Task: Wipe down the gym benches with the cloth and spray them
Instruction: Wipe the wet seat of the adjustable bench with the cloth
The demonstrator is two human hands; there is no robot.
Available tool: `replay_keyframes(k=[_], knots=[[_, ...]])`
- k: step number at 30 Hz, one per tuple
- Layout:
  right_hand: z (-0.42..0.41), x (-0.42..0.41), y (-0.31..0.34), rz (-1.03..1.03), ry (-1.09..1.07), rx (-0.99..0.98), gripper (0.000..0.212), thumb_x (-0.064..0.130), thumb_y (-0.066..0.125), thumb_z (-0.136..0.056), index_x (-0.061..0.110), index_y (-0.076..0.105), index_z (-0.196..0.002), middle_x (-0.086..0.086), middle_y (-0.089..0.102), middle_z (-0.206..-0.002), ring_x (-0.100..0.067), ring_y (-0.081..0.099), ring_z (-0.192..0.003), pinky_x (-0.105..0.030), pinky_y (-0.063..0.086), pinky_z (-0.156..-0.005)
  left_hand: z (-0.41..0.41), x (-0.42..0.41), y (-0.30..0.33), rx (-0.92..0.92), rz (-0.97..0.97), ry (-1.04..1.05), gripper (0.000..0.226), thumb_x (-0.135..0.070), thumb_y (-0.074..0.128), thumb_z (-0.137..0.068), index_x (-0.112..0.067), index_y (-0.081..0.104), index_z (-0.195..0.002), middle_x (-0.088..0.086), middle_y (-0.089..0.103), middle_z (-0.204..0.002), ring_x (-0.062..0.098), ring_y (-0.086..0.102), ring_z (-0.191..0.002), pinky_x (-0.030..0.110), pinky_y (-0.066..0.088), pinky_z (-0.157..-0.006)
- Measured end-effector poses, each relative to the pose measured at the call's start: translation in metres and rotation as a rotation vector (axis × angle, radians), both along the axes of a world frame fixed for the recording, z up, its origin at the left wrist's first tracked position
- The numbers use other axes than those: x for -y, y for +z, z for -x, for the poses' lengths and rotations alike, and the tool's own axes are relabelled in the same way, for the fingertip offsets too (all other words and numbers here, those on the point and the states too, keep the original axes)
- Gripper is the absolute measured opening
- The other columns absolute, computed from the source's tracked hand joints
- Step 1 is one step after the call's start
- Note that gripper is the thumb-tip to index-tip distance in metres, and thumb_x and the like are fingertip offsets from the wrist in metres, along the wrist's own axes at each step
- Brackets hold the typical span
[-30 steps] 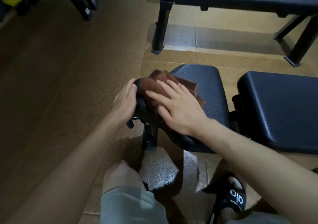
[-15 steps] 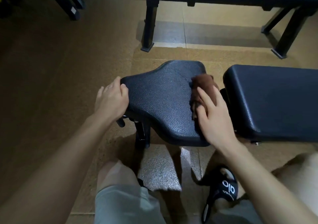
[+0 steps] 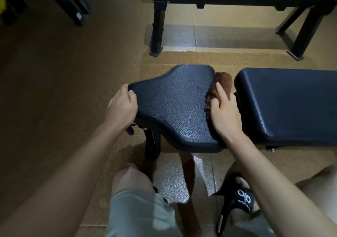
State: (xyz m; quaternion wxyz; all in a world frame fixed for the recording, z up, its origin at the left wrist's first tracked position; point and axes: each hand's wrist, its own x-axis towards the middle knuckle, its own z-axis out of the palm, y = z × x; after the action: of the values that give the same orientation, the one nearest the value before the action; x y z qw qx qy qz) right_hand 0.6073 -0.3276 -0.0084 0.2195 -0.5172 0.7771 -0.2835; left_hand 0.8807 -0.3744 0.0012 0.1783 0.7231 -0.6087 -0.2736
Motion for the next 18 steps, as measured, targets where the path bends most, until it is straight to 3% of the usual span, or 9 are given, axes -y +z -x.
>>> replay_keyframes(k=[4, 7, 11, 16, 18], knots=[[-0.025, -0.086, -0.003, 0.057, 0.073, -0.177, 0.053, 0.032, 0.042, -0.101, 0.038, 0.043, -0.154, -0.005, 0.024, -0.166, -0.034, 0.033, -0.146, -0.05, 0.04, -0.112, -0.001, 0.001, -0.001, -0.006, 0.007, -0.004, 0.056, -0.037, 0.02, -0.109, -0.014, 0.028, -0.159, 0.011, 0.039, -0.161, 0.031, 0.037, -0.146, 0.05, 0.028, -0.12], [-0.03, -0.101, -0.006, 0.071, 0.115, -0.29, 0.055, 0.036, 0.038, -0.098, 0.033, 0.048, -0.152, -0.008, 0.028, -0.164, -0.038, 0.036, -0.142, -0.052, 0.044, -0.108, -0.002, 0.001, -0.003, 0.002, -0.007, -0.005, 0.056, -0.036, 0.019, -0.11, -0.015, 0.025, -0.161, 0.01, 0.035, -0.163, 0.031, 0.034, -0.148, 0.048, 0.026, -0.122], [-0.006, -0.029, -0.001, 0.02, 0.108, -0.223, 0.051, 0.034, 0.042, -0.103, 0.039, 0.043, -0.153, -0.007, 0.023, -0.167, -0.036, 0.034, -0.146, -0.05, 0.038, -0.115, -0.001, 0.003, -0.005, 0.075, 0.019, -0.033, 0.055, -0.034, 0.019, -0.111, -0.012, 0.025, -0.161, 0.011, 0.035, -0.163, 0.029, 0.033, -0.149, 0.045, 0.022, -0.124], [0.001, 0.075, 0.012, -0.154, 0.099, -0.2, 0.055, 0.039, 0.031, -0.106, 0.041, 0.025, -0.16, -0.016, 0.02, -0.166, -0.045, 0.038, -0.142, -0.048, 0.032, -0.117, -0.004, 0.006, -0.001, 0.318, 0.054, -0.09, 0.059, -0.036, 0.019, -0.11, -0.013, 0.017, -0.163, 0.009, 0.029, -0.167, 0.024, 0.018, -0.156, 0.044, 0.01, -0.128], [0.0, 0.086, 0.015, -0.176, 0.116, -0.207, 0.056, 0.038, 0.031, -0.106, 0.039, 0.023, -0.162, -0.017, 0.019, -0.167, -0.047, 0.036, -0.143, -0.048, 0.03, -0.118, 0.001, -0.001, 0.004, 0.391, 0.167, -0.145, 0.059, -0.037, 0.026, -0.108, -0.013, 0.022, -0.162, 0.007, 0.032, -0.165, 0.026, 0.02, -0.155, 0.044, 0.011, -0.128]])
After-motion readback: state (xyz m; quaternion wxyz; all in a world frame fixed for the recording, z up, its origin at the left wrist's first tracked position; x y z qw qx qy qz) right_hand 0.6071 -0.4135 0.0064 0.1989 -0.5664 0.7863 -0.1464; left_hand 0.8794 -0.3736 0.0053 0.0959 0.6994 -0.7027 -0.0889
